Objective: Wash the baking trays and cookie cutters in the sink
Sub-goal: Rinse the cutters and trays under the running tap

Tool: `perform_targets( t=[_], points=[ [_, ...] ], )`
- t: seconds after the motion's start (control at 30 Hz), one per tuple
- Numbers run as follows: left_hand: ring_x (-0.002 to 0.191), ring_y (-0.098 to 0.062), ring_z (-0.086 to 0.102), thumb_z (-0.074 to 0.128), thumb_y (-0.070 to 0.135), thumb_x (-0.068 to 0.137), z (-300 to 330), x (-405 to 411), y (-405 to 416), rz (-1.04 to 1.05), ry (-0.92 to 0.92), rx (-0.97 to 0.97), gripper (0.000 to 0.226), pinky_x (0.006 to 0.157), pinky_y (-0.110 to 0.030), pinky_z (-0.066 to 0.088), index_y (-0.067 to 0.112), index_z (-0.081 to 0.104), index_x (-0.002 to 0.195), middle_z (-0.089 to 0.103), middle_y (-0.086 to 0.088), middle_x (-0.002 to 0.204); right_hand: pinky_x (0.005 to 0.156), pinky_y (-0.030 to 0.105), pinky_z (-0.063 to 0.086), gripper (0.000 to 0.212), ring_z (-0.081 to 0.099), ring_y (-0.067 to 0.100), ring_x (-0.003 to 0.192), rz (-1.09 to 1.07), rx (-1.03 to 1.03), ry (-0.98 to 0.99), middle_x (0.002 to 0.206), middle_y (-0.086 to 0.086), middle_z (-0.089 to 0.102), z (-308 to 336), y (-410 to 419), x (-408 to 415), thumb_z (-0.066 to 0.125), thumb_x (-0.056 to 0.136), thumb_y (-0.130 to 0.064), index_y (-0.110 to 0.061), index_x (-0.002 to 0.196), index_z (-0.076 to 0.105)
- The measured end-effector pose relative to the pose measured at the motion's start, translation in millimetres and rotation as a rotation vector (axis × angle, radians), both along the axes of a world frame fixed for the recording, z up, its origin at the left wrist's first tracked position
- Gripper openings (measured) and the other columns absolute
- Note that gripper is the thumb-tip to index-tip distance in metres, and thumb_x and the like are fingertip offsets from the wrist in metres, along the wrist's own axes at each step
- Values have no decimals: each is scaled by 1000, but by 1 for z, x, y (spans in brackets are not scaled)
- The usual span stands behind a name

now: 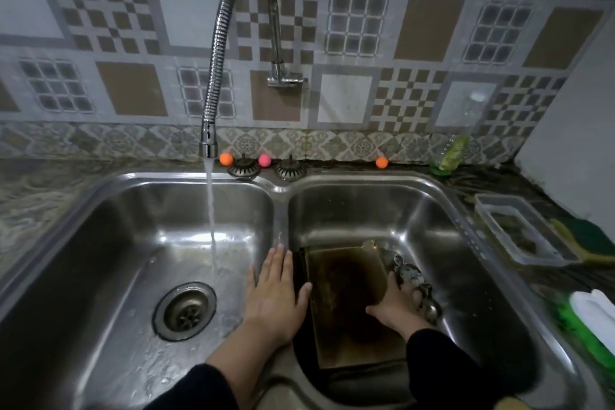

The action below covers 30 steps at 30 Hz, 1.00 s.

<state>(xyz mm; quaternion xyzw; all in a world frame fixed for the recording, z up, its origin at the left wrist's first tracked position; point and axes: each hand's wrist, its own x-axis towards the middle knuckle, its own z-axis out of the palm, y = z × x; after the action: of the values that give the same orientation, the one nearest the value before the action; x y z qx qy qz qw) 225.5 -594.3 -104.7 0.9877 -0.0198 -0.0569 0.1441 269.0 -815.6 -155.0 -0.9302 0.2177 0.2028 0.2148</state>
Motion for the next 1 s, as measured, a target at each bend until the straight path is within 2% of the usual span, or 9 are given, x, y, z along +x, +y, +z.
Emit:
perform_targets(
  t=[0.07, 0.17, 0.3, 0.43, 0.5, 0.63, 0.77, 0.87, 1.0],
  points=[
    [147, -15, 7, 24, 49, 100, 18, 6, 5, 24, -144, -70, 62, 118, -32, 6, 20, 10, 153, 12, 1, 160, 116, 50, 16, 96, 1, 33, 144, 52, -42, -22, 157, 11, -2, 9, 5, 6, 65, 84, -40, -30, 152, -3],
    [124, -19, 45, 38, 37, 93, 67, 22, 21, 12, -644, -175, 47, 100, -32, 34, 24, 40, 139, 48, 1, 133, 114, 46, 20, 74, 10, 28, 141, 152, 9, -190, 153, 4, 13, 41, 20, 27, 56, 91, -38, -35, 151, 12],
    [107, -24, 39, 46, 28, 94, 142, 49, 56, 80, -1161, -141, 36, 93, -35, 29, 31, 50, 130, 41, -7, 120, 108, 37, 29, 50, 28, 22, 127, 291, 66, -528, 138, -1, 36, 102, 58, 72, 47, 97, -34, -39, 144, 33],
    [102, -16, 43, 35, 45, 99, 194, 76, 82, 176, -1009, -360, 52, 86, -32, 40, 46, 17, 148, 30, -8, 131, 98, 31, 42, 43, 46, 14, 117, 328, 370, -835, 128, -4, 52, 158, 98, 114, 49, 97, -24, -36, 138, 44],
    [88, -15, 58, 27, 53, 96, 196, 86, 90, 86, -887, -479, 57, 75, -34, 51, 53, 1, 145, 44, -1, 124, 89, 23, 41, 42, 51, 7, 106, 308, 481, -944, 124, -4, 55, 181, 113, 131, 49, 98, -21, -30, 139, 45],
    [52, -9, 53, 34, 42, 97, 182, 98, 93, -109, -814, -731, 54, 53, -38, 52, 63, 9, 141, 55, 9, 68, 91, 26, 45, 42, 55, 14, 112, 263, 508, -1081, 126, -1, 58, 203, 130, 165, 47, 99, -20, -26, 141, 45],
    [53, 2, 46, 36, 34, 98, 171, 109, 95, -139, -924, -764, 53, 54, -15, 41, 64, 17, 138, 57, 24, 65, 102, 28, 39, 37, 51, 19, 125, 272, 547, -1065, 135, 1, 55, 198, 138, 201, 41, 101, -25, -21, 137, 50],
    [46, -9, 34, 34, 42, 94, 167, 117, 102, -160, -929, -820, 52, 46, -24, 31, 70, 17, 134, 37, 7, 50, 93, 23, 39, 32, 58, 21, 115, 210, 562, -1179, 124, 5, 64, 201, 142, 222, 45, 100, -28, -13, 122, 63],
    [46, -8, 33, 35, 41, 93, 160, 125, 107, -180, -926, -890, 52, 47, -24, 30, 70, 20, 134, 35, 7, 52, 73, 26, 40, 33, 62, 20, 90, 91, 528, -1192, 99, 5, 69, 222, 150, 243, 46, 98, -35, -12, 105, 69]
  ],
)
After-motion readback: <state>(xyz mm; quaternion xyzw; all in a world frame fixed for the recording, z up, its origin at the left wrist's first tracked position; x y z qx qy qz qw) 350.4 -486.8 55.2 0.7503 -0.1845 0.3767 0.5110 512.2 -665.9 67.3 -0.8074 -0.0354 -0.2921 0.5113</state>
